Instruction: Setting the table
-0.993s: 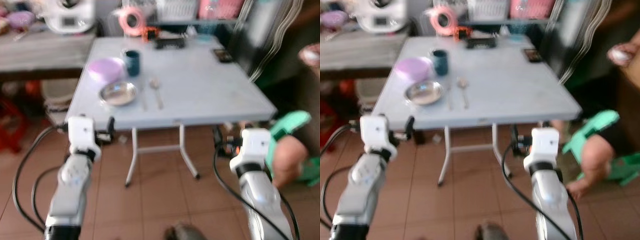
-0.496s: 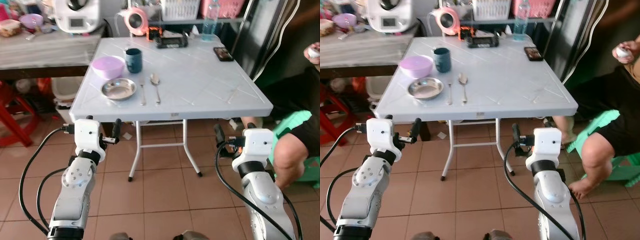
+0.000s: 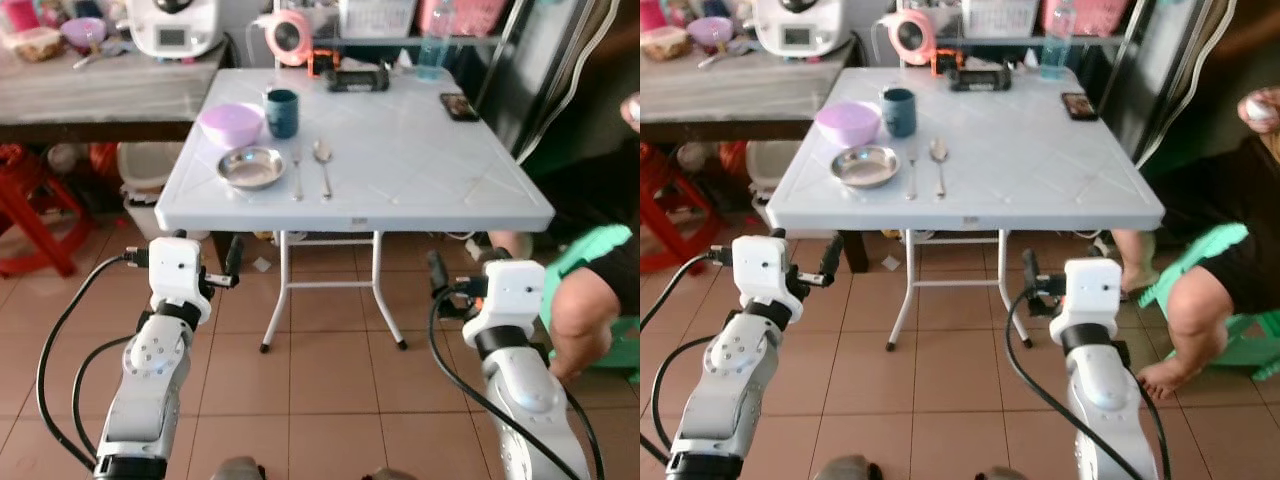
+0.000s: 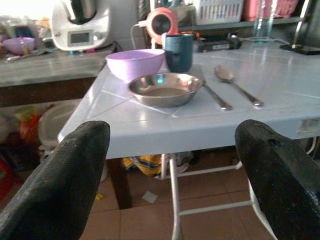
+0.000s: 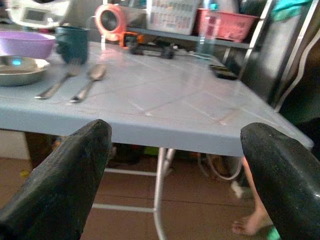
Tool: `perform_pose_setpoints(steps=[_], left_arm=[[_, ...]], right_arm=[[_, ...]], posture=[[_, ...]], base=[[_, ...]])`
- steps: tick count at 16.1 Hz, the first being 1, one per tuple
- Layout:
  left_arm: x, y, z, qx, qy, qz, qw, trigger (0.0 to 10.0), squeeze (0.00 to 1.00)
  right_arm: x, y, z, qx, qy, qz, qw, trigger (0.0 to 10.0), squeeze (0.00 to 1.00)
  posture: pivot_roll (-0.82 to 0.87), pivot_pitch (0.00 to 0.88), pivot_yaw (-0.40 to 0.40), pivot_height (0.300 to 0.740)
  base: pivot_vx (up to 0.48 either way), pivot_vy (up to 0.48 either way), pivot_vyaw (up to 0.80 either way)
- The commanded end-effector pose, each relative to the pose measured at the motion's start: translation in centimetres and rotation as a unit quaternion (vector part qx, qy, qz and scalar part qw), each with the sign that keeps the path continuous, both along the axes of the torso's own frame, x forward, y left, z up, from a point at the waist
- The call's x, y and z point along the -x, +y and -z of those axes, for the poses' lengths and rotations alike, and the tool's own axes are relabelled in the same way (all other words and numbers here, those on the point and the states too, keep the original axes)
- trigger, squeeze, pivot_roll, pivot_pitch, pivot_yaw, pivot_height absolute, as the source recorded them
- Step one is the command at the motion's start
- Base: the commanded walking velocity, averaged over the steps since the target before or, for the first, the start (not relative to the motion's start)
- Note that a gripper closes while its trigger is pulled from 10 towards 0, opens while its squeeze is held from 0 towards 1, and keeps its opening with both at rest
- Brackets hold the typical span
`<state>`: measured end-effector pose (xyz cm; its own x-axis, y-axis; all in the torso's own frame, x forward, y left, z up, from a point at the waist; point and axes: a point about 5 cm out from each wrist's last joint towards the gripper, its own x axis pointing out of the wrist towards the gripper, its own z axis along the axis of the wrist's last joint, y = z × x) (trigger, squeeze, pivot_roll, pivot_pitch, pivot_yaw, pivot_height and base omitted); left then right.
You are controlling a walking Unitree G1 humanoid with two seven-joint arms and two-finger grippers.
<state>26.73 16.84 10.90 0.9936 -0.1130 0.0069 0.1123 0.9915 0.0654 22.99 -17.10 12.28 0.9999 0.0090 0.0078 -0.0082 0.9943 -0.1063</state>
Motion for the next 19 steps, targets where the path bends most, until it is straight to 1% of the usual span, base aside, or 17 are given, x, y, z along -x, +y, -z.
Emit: perform_pose_setpoints(steps=[1,2,7,8,10,12,15,17,18,19], left_arm=[[-0.2,-0.1,-0.4,-0.004,-0.006,0.001,1.0,10.0,0.0],[-0.1,0.0,-0.3,-0.004,-0.004,0.0,1.0,10.0,0.0],[-0.2,0.0,-0.3,-0.003,-0.004,-0.003,1.0,10.0,0.0],[-0.2,-0.1,-0.1,-0.003,-0.002,-0.004,1.0,10.0,0.0],[-0.3,-0.5,0.0,0.005,0.001,-0.007,1.0,10.0,0.0],[-0.4,-1.4,0.9,0.015,0.014,-0.008,1.0,10.0,0.0],[-0.4,-1.9,0.8,0.022,0.014,0.001,1.0,10.0,0.0],[-0.4,-1.8,0.6,0.021,0.008,0.006,1.0,10.0,0.0],[-0.5,-1.2,0.6,0.015,0.004,0.0,1.0,10.0,0.0],[-0.5,-1.1,0.6,0.016,0.005,0.0,1.0,10.0,0.0]], right_arm=[[0.0,0.1,-0.5,0.0,-0.009,-0.004,1.0,10.0,0.0],[0.0,0.1,-0.5,-0.002,-0.01,-0.005,1.0,10.0,0.0],[0.0,0.3,-0.5,-0.002,-0.011,-0.008,1.0,10.0,0.0],[-0.1,0.3,-0.5,-0.004,-0.011,-0.008,1.0,10.0,0.0],[-0.1,0.3,-0.4,-0.008,-0.01,-0.008,1.0,10.0,0.0],[-0.3,0.5,-0.3,-0.02,-0.009,-0.007,1.0,10.0,0.0],[-0.4,0.8,-0.4,-0.024,-0.012,-0.008,1.0,10.0,0.0],[-0.2,0.8,-0.5,-0.014,-0.015,-0.014,1.0,10.0,0.0],[-0.3,0.7,-0.5,-0.013,-0.016,-0.014,1.0,10.0,0.0],[-0.3,0.7,-0.5,-0.014,-0.016,-0.013,1.0,10.0,0.0]], posture=[[-0.06,0.027,0.007,0.74],[-0.06,0.028,0.008,0.74],[-0.06,0.028,0.008,0.74],[-0.06,0.028,0.007,0.74],[-0.07,0.023,0.005,0.74],[-0.07,0.02,0.003,0.74],[-0.07,0.02,0.003,0.74],[-0.07,0.015,0.004,0.74],[-0.07,0.006,-0.004,0.74],[-0.07,0.002,-0.002,0.74]], base=[[0.307,0.0,0.0],[0.251,0.0,0.0],[0.265,0.0,0.6],[0.0,0.0,0.0],[0.279,0.0,0.0],[0.0,0.0,0.0],[0.0,0.0,0.0],[0.0,0.0,0.0],[0.0,0.0,0.8],[0.0,0.0,0.8]])
